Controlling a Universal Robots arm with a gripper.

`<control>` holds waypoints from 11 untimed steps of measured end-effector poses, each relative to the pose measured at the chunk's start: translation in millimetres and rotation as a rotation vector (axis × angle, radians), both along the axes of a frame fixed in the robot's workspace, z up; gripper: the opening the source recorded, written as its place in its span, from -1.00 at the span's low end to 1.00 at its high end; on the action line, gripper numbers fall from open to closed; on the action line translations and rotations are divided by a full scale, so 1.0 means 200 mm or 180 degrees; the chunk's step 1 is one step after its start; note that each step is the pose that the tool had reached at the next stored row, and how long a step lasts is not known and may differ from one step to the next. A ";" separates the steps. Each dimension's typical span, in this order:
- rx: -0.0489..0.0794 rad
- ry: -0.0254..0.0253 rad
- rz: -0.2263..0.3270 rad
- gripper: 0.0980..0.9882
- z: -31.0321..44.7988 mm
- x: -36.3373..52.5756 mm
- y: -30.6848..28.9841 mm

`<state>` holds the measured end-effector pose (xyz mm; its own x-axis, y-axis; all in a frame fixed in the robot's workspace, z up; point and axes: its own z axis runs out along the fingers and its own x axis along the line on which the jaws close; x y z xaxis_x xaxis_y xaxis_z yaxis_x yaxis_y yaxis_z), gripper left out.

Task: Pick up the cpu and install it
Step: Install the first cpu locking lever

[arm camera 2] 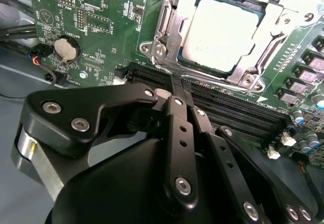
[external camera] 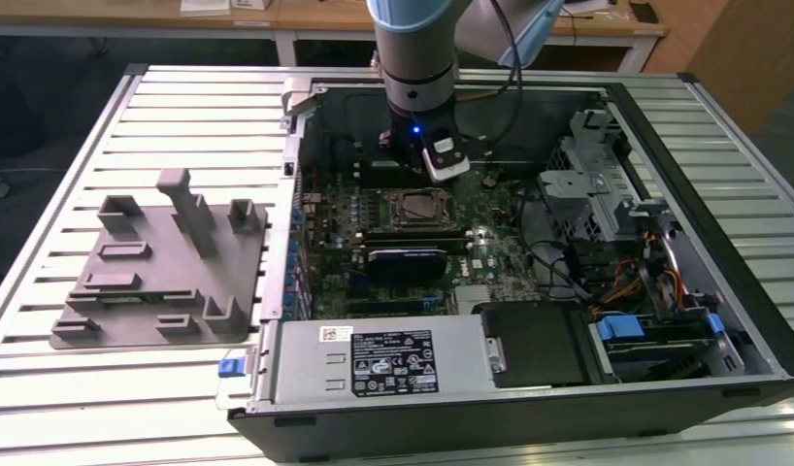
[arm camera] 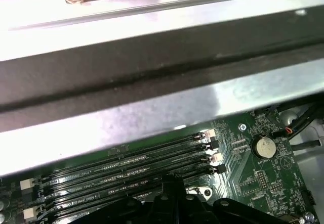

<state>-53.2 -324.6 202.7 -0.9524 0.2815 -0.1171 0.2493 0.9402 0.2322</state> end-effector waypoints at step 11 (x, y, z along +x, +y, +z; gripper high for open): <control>-0.0171 0.0078 0.0000 -0.98 0.000 0.007 -0.001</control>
<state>-51.8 -324.8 202.6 -0.9552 0.2754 -0.1087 0.2543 0.9511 0.1751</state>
